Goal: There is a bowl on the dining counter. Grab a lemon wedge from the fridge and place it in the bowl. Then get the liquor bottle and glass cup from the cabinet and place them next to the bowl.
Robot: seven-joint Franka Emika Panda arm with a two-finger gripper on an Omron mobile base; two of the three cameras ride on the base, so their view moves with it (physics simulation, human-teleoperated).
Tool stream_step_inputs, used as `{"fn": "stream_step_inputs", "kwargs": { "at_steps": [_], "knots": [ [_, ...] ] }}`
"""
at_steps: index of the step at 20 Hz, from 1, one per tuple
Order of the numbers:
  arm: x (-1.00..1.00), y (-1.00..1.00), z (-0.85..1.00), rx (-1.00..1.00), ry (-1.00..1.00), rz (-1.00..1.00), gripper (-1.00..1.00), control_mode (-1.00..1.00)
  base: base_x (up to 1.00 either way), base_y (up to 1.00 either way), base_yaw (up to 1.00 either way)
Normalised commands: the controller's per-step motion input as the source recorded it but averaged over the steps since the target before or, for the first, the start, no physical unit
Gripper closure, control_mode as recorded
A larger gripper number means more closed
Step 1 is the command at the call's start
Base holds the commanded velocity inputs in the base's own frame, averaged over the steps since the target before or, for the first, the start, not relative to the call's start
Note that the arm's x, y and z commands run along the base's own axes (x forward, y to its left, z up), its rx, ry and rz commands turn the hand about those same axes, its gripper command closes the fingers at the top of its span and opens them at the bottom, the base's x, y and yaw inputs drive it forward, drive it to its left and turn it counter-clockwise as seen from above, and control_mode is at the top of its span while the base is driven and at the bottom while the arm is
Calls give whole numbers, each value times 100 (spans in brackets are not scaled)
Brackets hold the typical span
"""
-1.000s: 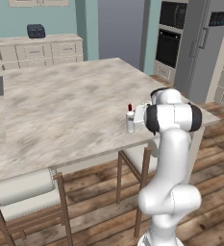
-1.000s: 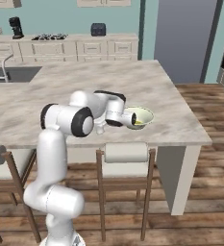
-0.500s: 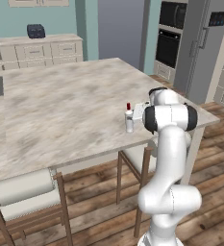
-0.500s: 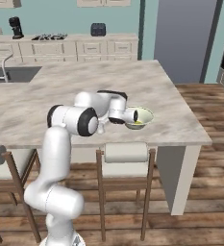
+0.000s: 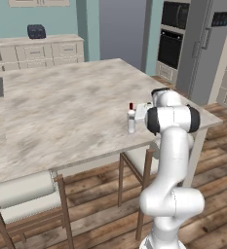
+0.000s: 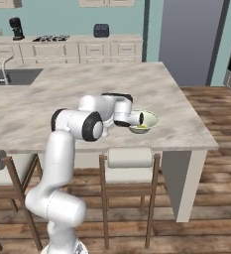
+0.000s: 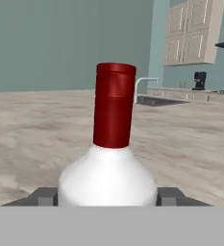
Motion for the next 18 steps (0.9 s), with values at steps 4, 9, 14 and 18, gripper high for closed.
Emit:
{"fn": "stream_step_inputs", "kwargs": {
  "at_steps": [4, 9, 14, 18],
  "knots": [
    [-14, -10, 25, 0, -10, 0, -100, -100, 0, 0, 0],
    [-16, -8, 41, 0, -10, 0, -100, -100, 0, 0, 0],
    [-17, -9, 57, 0, -14, 0, -100, -100, 0, 0, 0],
    [-56, 1, 75, -2, -24, 0, -100, -100, 0, 0, 0]
  ]
}}
